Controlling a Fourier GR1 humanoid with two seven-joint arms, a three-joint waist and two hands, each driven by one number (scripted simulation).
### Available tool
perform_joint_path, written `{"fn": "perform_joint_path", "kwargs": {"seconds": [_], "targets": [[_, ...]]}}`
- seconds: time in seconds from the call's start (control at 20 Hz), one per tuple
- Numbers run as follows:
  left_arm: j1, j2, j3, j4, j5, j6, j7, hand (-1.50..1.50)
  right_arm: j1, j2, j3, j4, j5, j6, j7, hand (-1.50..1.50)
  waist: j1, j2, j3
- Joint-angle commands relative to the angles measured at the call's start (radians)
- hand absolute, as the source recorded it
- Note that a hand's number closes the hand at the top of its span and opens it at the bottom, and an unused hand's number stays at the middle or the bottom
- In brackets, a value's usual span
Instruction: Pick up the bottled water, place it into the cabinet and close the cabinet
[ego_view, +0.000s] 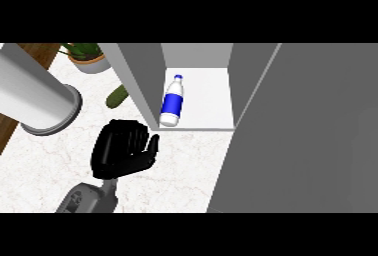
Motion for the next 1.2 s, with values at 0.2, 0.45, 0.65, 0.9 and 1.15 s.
{"fn": "perform_joint_path", "kwargs": {"seconds": [0.2,0.45,0.65,0.9,1.15], "targets": [[0.181,0.079,0.036,-0.188,0.020,-0.060,0.013,1.50,-0.098,0.181,0.246,0.035,0.179,-0.058,0.120,1.50,0.000,0.000,0.000],[0.274,0.137,0.089,-0.285,0.069,-0.097,0.036,1.50,-0.275,0.346,0.264,0.134,0.165,-0.053,0.251,1.50,0.013,0.000,-0.001],[0.284,0.155,0.156,-0.281,0.111,-0.133,0.015,1.50,-0.381,0.400,0.309,0.215,0.166,-0.097,0.290,1.50,0.015,0.002,-0.001],[0.275,0.178,0.199,-0.217,0.135,-0.189,-0.013,1.50,-0.531,0.398,0.270,0.346,0.244,-0.134,0.205,1.50,0.028,0.006,-0.003],[0.372,0.215,0.225,-0.251,0.154,-0.263,-0.052,1.50,-0.637,0.396,0.133,0.344,0.194,-0.188,0.305,1.50,0.041,0.006,-0.003]]}}
